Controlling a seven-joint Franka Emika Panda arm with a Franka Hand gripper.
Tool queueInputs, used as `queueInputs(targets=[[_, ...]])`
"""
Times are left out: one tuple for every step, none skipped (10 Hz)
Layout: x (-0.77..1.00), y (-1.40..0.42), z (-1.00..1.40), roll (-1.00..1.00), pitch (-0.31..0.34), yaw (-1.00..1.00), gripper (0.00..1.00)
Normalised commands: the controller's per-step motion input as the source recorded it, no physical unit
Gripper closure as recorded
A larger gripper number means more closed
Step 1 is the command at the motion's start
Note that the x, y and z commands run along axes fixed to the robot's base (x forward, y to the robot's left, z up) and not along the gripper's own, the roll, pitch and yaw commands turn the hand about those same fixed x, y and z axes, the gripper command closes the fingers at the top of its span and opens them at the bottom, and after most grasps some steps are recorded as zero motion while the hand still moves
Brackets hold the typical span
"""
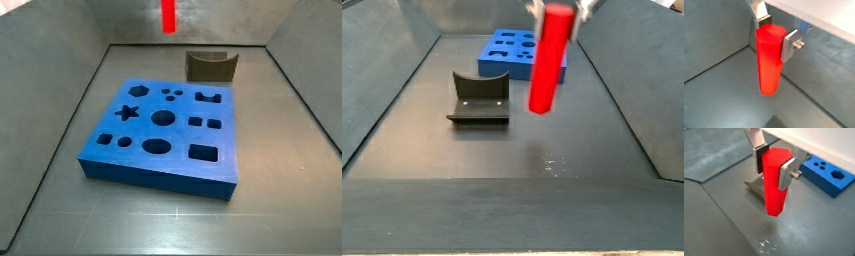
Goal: Pick up the hexagon object. Move up. Move to above the board. Insert the hexagon object.
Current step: Move to above the board.
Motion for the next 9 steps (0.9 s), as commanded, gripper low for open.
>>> queueInputs(targets=[[0.95,0.07,0.6,0.1,0.196,-0.01,1.0],[0.87,0.05,0.46,0.08,0.187,0.0,1.0],[0.67,0.03,0.12,0.07,0.165,0.02,1.0],[0.61,0.02,0.04,0.07,0.157,0.03,1.0],[0.49,0.01,0.02,0.06,0.154,0.03,1.0],[0.39,0.01,0.04,0.05,0.156,0.04,1.0],[0.27,0.01,0.03,0.03,0.167,0.04,1.0],[0.18,0.0,0.02,0.03,0.171,0.04,1.0],[-0.12,-1.0,0.18,-0.15,0.473,-0.13,1.0]])
